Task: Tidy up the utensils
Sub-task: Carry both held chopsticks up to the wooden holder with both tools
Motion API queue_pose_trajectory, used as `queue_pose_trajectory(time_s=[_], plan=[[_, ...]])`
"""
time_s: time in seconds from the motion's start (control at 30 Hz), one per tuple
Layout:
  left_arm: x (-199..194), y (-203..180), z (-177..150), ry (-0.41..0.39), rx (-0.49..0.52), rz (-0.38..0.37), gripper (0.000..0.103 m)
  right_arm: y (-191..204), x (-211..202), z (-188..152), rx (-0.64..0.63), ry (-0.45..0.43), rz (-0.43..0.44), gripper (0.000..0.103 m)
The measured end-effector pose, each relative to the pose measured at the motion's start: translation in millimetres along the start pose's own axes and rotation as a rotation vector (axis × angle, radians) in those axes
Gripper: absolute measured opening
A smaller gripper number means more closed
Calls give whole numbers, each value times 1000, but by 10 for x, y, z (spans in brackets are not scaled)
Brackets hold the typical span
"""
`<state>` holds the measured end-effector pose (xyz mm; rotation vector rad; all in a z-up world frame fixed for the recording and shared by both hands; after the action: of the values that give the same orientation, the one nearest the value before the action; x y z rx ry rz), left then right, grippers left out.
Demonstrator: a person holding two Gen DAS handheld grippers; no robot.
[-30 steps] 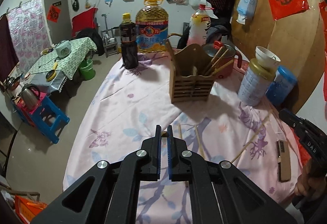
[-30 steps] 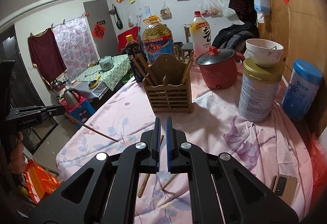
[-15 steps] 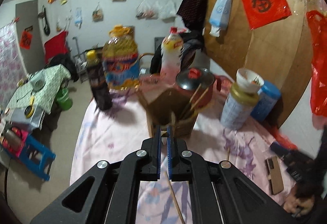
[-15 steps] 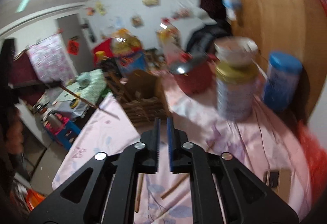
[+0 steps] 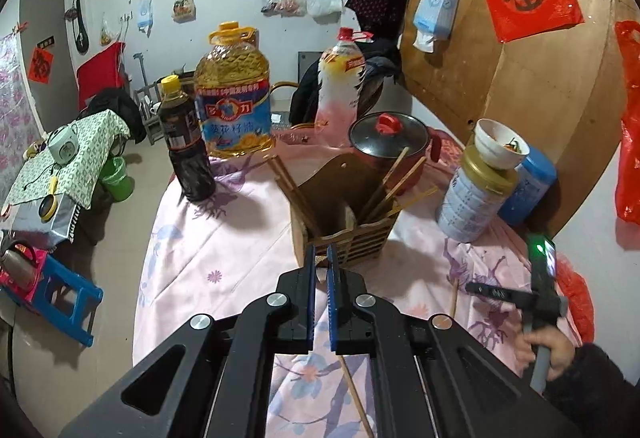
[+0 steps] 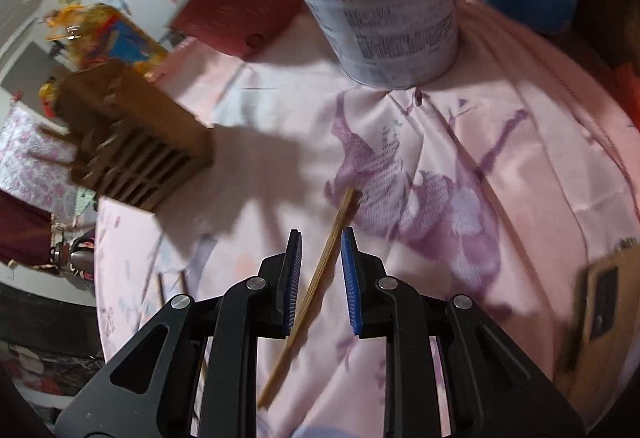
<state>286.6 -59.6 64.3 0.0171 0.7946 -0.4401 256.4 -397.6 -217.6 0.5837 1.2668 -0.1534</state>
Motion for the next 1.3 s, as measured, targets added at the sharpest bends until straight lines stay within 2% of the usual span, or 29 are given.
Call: queue_pose_trajectory(time_s=[0.1,0.17,0.27,0.3,0.43,0.57,0.63,0.77,1.0,1.1,1.3], plan=[[42,68,-4,5,-10,12,6,38,199,106,-2,61,-40,23],[61,111,-12,7,-23,10,6,70,321,114,-7,101,-60,20],[74,165,-11,9,-40,12,6,128,402,111,-42,111,-133,13],[76,177,-10,8,-43,13,6,126,419,111,-34,98,-136,10],[64,192,-11,5,-46,19,6,113,332,31,-29,56,-109,8],[53,158,14,1,-39,15,6,146,-109,-39,-24,-69,-13,7],[44,111,33,-3,-33,1,6,205,-465,-93,-42,-173,29,7],[46,-19,88,-15,-9,-27,6,357,-1106,-205,-82,-355,82,7],[28,-245,316,-47,29,-75,6,605,-1991,-158,-125,-599,135,7],[5,-302,420,-67,49,-75,6,708,-2256,-101,-146,-656,162,7],[3,-316,595,-91,72,-60,6,923,-2475,79,-191,-698,200,7]])
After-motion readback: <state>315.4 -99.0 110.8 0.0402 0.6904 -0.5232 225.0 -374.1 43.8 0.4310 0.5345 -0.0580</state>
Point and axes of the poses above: each gripper's, at about its wrist camera, not at the fingertips, and x roughly the way its jaws point, y to its left, z to its top, the point moved 3 cm from there along x, roughly the way its jaws point, and after that the axes turned 7 degrees about -z, right-handed, at the moved point
